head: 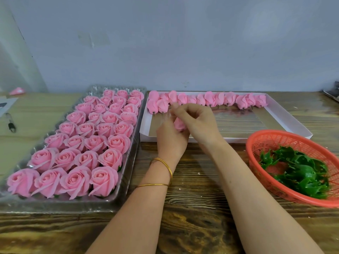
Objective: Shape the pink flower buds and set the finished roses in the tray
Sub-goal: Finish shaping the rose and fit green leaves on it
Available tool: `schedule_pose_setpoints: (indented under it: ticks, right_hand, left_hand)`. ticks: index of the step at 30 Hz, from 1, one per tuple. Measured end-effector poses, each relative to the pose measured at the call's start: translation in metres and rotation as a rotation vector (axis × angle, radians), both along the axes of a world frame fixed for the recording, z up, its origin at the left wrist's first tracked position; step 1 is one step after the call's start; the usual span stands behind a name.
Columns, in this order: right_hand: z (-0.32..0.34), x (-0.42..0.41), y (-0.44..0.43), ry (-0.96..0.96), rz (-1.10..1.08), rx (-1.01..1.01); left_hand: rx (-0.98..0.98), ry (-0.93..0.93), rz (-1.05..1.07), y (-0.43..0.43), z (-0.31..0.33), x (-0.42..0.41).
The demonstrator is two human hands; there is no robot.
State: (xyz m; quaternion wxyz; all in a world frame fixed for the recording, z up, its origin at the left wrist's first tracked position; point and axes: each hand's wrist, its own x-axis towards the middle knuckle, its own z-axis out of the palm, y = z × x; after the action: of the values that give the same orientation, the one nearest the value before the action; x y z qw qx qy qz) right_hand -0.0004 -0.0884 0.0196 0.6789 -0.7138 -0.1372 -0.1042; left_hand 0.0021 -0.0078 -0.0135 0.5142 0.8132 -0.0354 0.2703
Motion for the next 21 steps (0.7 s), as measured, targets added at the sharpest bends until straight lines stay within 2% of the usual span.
schedule_pose_setpoints:
  ticks: [2, 9, 16, 21]
  right_hand:
    - [0.0, -0.001, 0.003, -0.009, 0.006, -0.031]
    - [-0.003, -0.001, -0.001, 0.038, 0.114, 0.057]
    - [-0.006, 0.001, -0.008, 0.192, 0.275, 0.23]
    - [-0.008, 0.003, -0.011, 0.202, 0.263, 0.242]
  left_hand:
    - [0.02, 0.01, 0.035, 0.001, -0.001, 0.0]
    - [-0.03, -0.006, 0.043, 0.001, 0.004, -0.006]
    - [-0.06, -0.031, 0.06, 0.0, 0.005, -0.009]
    - [-0.059, 0.009, 0.032, 0.001, 0.003, -0.007]
